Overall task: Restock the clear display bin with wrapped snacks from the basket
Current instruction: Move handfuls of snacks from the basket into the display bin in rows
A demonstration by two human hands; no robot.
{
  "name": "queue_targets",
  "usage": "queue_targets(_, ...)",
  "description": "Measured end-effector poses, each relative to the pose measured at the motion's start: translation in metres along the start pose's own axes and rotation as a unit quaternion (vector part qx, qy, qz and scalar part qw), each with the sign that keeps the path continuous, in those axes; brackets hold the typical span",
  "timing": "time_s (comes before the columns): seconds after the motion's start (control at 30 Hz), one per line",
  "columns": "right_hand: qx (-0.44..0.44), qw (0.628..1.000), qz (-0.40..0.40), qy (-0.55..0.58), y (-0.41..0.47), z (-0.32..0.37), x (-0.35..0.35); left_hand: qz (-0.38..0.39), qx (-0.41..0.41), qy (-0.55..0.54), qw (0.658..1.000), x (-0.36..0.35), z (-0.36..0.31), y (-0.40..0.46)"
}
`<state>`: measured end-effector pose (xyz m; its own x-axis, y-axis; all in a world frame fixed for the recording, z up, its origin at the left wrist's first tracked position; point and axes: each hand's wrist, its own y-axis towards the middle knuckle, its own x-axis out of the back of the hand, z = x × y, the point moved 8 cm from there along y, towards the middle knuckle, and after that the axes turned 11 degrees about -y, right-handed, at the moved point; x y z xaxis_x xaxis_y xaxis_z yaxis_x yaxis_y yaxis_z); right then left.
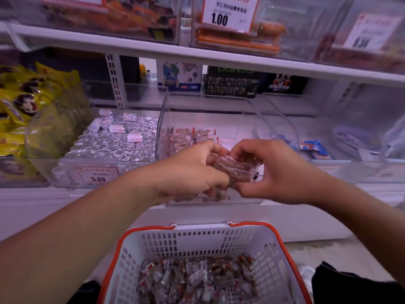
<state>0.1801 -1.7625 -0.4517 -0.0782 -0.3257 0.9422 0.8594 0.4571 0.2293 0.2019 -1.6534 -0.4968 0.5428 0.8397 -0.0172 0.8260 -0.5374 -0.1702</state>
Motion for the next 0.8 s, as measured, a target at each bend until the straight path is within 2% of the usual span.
queue_targets(0.07,-0.021,1.000,-0.003,-0.010,0.022,-0.019,0.010,-0.041,-0.031,0.008,0.999,0.017,-0.011,0.010)
queue_targets(0.13,-0.051,0.996,-0.012,-0.070,0.053,-0.048,0.020,-0.120,-0.110,0.111,0.980,0.043,-0.024,0.017)
queue_targets(0.17,-0.059,0.989,-0.001,-0.133,0.072,-0.063,0.021,-0.151,-0.156,0.205,0.954,0.050,-0.030,0.017)
queue_targets(0.2,-0.061,0.977,0.025,-0.204,0.091,-0.078,0.016,-0.160,-0.192,0.323,0.913,0.051,-0.034,0.017)
queue_targets(0.27,-0.068,0.944,0.094,-0.309,0.126,-0.104,-0.003,-0.132,-0.222,0.532,0.807,0.039,-0.029,0.019)
queue_targets(0.3,-0.074,0.927,0.125,-0.345,0.140,-0.116,-0.016,-0.117,-0.222,0.593,0.765,0.034,-0.024,0.021)
queue_targets(0.33,-0.081,0.911,0.149,-0.376,0.152,-0.126,-0.028,-0.110,-0.213,0.623,0.744,0.033,-0.020,0.024)
queue_targets(0.43,-0.112,0.881,0.203,-0.412,0.172,-0.154,-0.060,-0.108,-0.198,0.618,0.753,0.037,-0.018,0.026)
queue_targets(0.53,-0.129,0.878,0.228,-0.400,0.181,-0.171,-0.084,-0.110,-0.218,0.606,0.757,0.039,-0.019,0.023)
queue_targets(0.8,-0.159,0.881,0.188,-0.403,0.184,-0.182,-0.090,-0.130,-0.210,0.643,0.725,0.038,-0.020,0.018)
